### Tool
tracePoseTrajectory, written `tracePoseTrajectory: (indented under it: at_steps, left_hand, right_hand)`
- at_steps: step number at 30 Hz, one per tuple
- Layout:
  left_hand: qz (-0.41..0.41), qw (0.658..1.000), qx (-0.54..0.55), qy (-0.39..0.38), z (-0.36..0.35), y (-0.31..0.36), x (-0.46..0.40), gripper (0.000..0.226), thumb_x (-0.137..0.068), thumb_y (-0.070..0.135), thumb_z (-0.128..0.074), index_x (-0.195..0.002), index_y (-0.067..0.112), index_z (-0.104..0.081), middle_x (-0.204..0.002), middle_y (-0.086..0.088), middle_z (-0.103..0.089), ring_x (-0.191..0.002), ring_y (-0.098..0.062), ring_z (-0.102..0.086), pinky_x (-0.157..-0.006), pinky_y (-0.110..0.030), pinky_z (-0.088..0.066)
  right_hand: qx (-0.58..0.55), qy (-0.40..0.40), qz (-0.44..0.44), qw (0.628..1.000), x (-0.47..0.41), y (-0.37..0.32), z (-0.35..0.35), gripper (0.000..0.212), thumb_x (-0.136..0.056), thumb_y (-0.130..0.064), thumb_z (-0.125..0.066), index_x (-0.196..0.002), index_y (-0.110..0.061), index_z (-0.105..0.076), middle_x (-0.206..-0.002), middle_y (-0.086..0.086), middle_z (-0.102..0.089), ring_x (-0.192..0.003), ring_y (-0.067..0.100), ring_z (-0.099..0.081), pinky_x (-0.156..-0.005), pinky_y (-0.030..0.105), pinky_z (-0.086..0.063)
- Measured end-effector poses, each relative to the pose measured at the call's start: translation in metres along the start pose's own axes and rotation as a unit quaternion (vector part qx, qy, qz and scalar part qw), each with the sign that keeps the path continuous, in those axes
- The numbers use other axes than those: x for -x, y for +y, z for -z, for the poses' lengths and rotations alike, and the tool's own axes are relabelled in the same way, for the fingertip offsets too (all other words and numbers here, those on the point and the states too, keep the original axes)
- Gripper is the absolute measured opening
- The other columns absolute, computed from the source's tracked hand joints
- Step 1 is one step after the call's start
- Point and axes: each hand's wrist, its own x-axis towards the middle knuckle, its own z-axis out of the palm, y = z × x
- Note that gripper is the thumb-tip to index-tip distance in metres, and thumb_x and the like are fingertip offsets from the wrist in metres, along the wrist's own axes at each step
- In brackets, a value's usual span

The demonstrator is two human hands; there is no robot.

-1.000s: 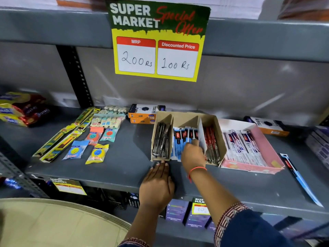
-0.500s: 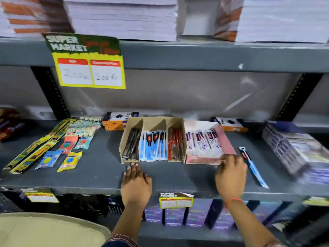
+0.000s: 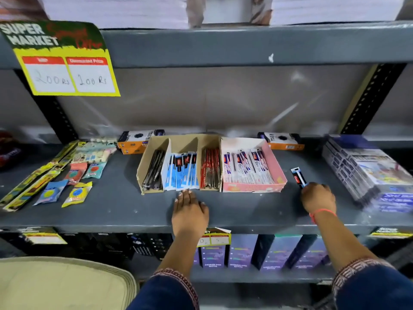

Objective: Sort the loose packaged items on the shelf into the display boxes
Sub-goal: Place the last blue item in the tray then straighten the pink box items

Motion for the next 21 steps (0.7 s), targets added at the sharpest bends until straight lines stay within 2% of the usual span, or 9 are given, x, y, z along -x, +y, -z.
tracePoseTrajectory:
  at_steps: [7,9,10,11,12,13,15,17,21]
  left_hand:
    - [0.002,1.000,0.006,0.026,-0.004,0.004,0.001,0.059,-0.096,0.032,-0.023,-0.145,0.002,-0.014,-0.155,-0.014,-0.014,-0.142,-0.023,-0.008,-0.116,-0.032,0.000]
    - [0.002,0.999,0.007,0.034,-0.006,0.004,0.001,0.059,-0.095,0.032,-0.025,-0.145,0.002,-0.016,-0.154,-0.014,-0.017,-0.142,-0.023,-0.010,-0.116,-0.033,-0.002]
    - [0.003,0.999,0.007,0.036,-0.006,0.003,0.002,0.059,-0.095,0.031,-0.026,-0.145,0.002,-0.017,-0.154,-0.014,-0.017,-0.142,-0.024,-0.011,-0.116,-0.033,-0.003]
    - [0.003,0.999,0.007,0.039,-0.006,0.004,0.002,0.059,-0.095,0.031,-0.026,-0.145,0.002,-0.018,-0.154,-0.014,-0.018,-0.142,-0.024,-0.012,-0.116,-0.033,-0.003]
    - [0.001,0.999,0.006,0.041,-0.006,0.004,0.002,0.059,-0.095,0.032,-0.026,-0.145,0.002,-0.018,-0.153,-0.014,-0.019,-0.141,-0.024,-0.012,-0.116,-0.033,-0.003]
    - [0.001,0.999,0.004,0.041,-0.006,0.004,0.003,0.059,-0.095,0.032,-0.026,-0.145,0.002,-0.018,-0.153,-0.014,-0.019,-0.141,-0.024,-0.012,-0.115,-0.033,-0.004]
    - [-0.001,0.999,0.002,0.042,-0.006,0.004,0.002,0.059,-0.094,0.031,-0.027,-0.144,0.001,-0.018,-0.153,-0.015,-0.019,-0.141,-0.024,-0.013,-0.116,-0.033,-0.004]
    - [-0.002,0.999,0.000,0.045,-0.007,0.003,0.001,0.059,-0.094,0.031,-0.027,-0.144,0.001,-0.019,-0.153,-0.016,-0.021,-0.141,-0.025,-0.014,-0.116,-0.033,-0.005]
    - [-0.013,0.999,0.006,0.041,-0.006,-0.001,0.000,0.060,-0.095,0.036,-0.031,-0.144,0.003,-0.020,-0.152,-0.014,-0.022,-0.140,-0.024,-0.016,-0.116,-0.033,-0.009]
  right_hand:
    - [-0.097,-0.003,-0.019,0.995,-0.015,-0.005,0.000,0.026,-0.087,-0.001,-0.047,-0.108,0.011,-0.057,-0.113,0.036,-0.060,-0.107,0.047,-0.057,-0.086,0.041,-0.048]
    - [-0.189,0.020,-0.051,0.980,-0.012,-0.003,0.000,0.025,-0.085,-0.001,-0.052,-0.108,0.008,-0.058,-0.111,0.031,-0.062,-0.102,0.041,-0.060,-0.076,0.030,-0.049]
    - [-0.265,0.041,-0.077,0.960,-0.008,-0.005,0.001,0.026,-0.085,-0.001,-0.053,-0.109,0.005,-0.058,-0.109,0.026,-0.063,-0.093,0.034,-0.061,-0.064,0.022,-0.048]
    - [-0.367,0.062,-0.105,0.922,-0.002,-0.011,0.004,0.026,-0.084,0.001,-0.054,-0.110,0.000,-0.057,-0.105,0.019,-0.062,-0.082,0.028,-0.058,-0.052,0.018,-0.045]
    - [-0.475,0.076,-0.121,0.868,0.007,-0.019,0.008,0.027,-0.083,0.004,-0.054,-0.108,-0.006,-0.055,-0.100,0.015,-0.060,-0.069,0.024,-0.054,-0.043,0.014,-0.041]
    - [-0.567,0.069,-0.121,0.812,0.018,-0.029,0.013,0.031,-0.081,0.008,-0.054,-0.109,-0.005,-0.056,-0.092,0.010,-0.058,-0.060,0.018,-0.050,-0.040,0.015,-0.040]
    - [-0.685,0.010,-0.080,0.724,0.041,-0.053,0.020,0.027,-0.077,0.015,-0.053,-0.090,-0.007,-0.060,-0.076,0.005,-0.055,-0.051,0.012,-0.049,-0.043,0.020,-0.041]
    - [-0.726,-0.059,-0.043,0.684,0.066,-0.077,0.023,0.030,-0.074,0.017,-0.055,-0.072,-0.012,-0.059,-0.069,0.003,-0.058,-0.053,0.011,-0.053,-0.049,0.019,-0.045]
    - [-0.728,-0.193,-0.001,0.658,0.111,-0.117,0.017,0.033,-0.076,0.016,-0.058,-0.065,-0.016,-0.058,-0.051,-0.010,-0.066,-0.059,0.011,-0.055,-0.059,0.021,-0.046]
